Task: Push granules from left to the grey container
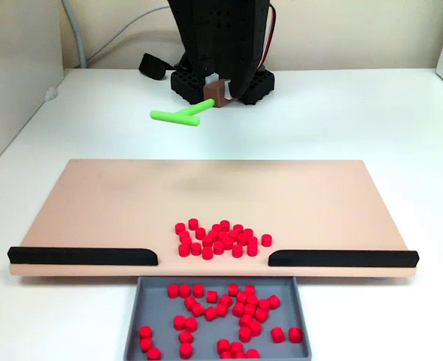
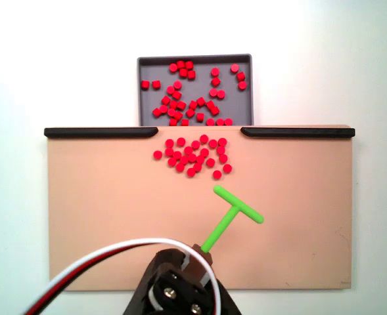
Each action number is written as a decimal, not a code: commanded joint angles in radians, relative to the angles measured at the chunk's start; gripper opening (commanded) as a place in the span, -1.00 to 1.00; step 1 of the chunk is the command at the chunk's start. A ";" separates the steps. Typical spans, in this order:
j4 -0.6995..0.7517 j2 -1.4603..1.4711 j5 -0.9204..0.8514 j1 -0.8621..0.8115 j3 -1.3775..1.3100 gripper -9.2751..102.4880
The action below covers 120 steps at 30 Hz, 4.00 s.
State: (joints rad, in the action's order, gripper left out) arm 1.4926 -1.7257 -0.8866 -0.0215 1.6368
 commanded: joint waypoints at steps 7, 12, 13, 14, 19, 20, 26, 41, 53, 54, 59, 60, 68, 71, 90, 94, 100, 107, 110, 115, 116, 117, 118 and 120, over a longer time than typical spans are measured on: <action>0.005 0.058 0.258 0.115 -0.025 -0.84; 0.025 0.097 0.380 0.167 -0.067 -0.84; 0.029 0.114 0.403 0.175 -0.083 -0.84; 0.037 0.132 0.423 0.181 -0.103 -0.84; 0.054 0.238 0.551 0.210 -0.212 -0.84; 0.067 0.265 0.574 0.218 -0.247 -0.84; 0.123 0.371 0.696 0.270 -0.368 -0.84; 0.129 0.485 0.933 0.242 -0.499 -0.84; 0.143 0.554 1.042 0.336 -0.600 -0.84; 0.170 0.577 1.051 0.342 -0.634 -0.84; 0.195 0.632 1.081 0.356 -0.690 -0.84; 0.195 0.640 1.085 0.356 -0.698 -0.84; 0.212 0.733 1.108 0.348 -0.842 -0.84; 0.212 0.755 1.106 0.348 -0.867 -0.84; 0.212 0.861 1.101 0.321 -0.963 -0.84; 0.210 0.885 1.097 0.316 -0.985 -0.84; 0.210 0.913 1.104 0.311 -1.003 -0.84; 0.210 0.917 1.101 0.307 -1.005 -0.84; 0.210 0.922 1.098 0.305 -1.015 -0.84; 0.210 0.940 1.097 0.302 -1.037 -0.84; 0.210 0.940 1.097 0.302 -1.037 -0.84; 0.210 0.942 1.097 0.302 -1.037 -0.84; 0.210 0.943 1.097 0.302 -1.037 -0.84; 0.210 0.945 1.095 0.301 -1.037 -0.84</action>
State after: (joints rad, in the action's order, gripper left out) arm 1.6997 -0.7716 0.2178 0.2930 0.6351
